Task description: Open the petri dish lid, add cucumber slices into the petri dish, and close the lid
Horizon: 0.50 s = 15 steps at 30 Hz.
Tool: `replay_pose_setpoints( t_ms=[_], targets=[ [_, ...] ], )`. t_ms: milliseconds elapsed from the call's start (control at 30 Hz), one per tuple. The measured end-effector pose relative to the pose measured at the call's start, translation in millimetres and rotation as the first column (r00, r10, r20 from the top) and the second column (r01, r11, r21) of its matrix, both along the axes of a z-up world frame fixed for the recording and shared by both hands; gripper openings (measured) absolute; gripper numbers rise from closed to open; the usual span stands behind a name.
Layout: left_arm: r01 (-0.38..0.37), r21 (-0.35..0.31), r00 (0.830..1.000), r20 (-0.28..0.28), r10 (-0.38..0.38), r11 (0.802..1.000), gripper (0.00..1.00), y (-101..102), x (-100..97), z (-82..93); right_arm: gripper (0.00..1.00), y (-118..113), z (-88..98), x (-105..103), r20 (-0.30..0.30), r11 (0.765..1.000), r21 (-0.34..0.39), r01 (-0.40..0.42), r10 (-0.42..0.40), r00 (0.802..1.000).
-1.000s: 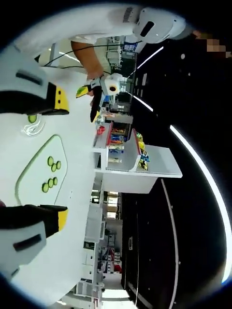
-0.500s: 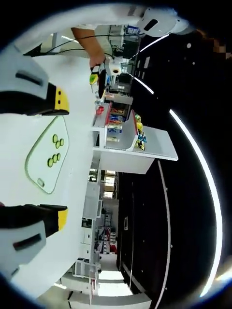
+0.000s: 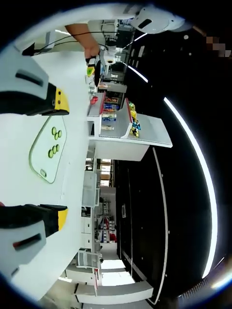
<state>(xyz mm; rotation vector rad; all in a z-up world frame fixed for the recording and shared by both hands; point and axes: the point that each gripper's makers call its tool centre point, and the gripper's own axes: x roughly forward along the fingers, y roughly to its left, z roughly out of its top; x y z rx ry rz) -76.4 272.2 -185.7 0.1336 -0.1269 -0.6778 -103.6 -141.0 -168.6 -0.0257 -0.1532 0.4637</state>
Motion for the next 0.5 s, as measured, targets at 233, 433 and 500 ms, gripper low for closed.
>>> replay_pose_setpoints(
  t_ms=[233,433,500],
  targets=[
    [0.014,-0.004,1.0,0.012,-0.014,1.0,0.75,-3.1,-3.2,4.0,0.73,-4.5,-0.3,-0.3,-0.001,1.0,0.002,0.011,-0.011,1.0],
    [0.027,-0.015,1.0,0.013,-0.027,1.0,0.75,-6.4,-5.3,4.3,0.73,-1.5,-3.0,-0.1,-0.009,1.0,-0.001,0.006,-0.006,1.0],
    [0.028,-0.012,1.0,0.013,-0.028,1.0,0.75,-7.0,-5.4,4.3,0.73,-1.1,-3.3,0.0,-0.01,1.0,-0.004,0.006,-0.006,1.0]
  ],
)
